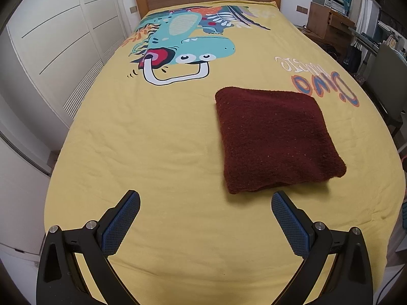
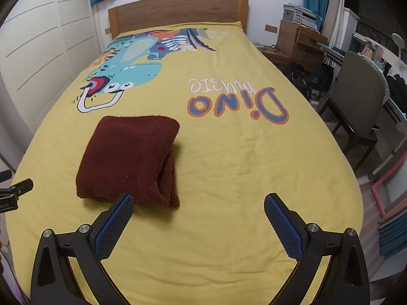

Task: Fold small clothes

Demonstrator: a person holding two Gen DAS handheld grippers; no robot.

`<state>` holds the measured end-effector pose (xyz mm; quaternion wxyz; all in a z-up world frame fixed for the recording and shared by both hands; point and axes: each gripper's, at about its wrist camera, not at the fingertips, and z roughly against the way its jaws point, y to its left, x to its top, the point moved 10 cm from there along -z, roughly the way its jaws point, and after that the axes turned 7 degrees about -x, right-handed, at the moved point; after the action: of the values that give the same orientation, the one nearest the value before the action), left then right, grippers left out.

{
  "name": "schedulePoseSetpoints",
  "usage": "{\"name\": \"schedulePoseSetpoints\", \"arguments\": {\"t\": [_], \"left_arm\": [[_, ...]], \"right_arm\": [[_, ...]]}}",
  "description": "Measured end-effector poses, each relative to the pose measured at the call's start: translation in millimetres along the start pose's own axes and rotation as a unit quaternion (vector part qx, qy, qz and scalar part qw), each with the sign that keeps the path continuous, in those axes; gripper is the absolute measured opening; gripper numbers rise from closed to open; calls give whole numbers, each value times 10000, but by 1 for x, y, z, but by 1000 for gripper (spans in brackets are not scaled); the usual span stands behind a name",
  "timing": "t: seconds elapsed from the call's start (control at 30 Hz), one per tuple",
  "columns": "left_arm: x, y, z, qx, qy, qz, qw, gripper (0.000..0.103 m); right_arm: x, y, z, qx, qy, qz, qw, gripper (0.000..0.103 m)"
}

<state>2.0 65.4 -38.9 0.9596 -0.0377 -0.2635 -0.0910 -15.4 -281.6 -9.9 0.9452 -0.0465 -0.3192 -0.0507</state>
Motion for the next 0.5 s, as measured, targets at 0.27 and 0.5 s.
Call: {"name": "schedulePoseSetpoints", "arguments": {"t": [0.27,0.5], "left_arm": [[-1,-2,-1,-44,27,-5,10000,102],[-1,-2,-2,-73,39,1,10000,102]], "right_arm": [[-4,-2,-2,-13,61,-7,10000,102],[-8,-4,-5,-45,133,-18,9999,102]]}}
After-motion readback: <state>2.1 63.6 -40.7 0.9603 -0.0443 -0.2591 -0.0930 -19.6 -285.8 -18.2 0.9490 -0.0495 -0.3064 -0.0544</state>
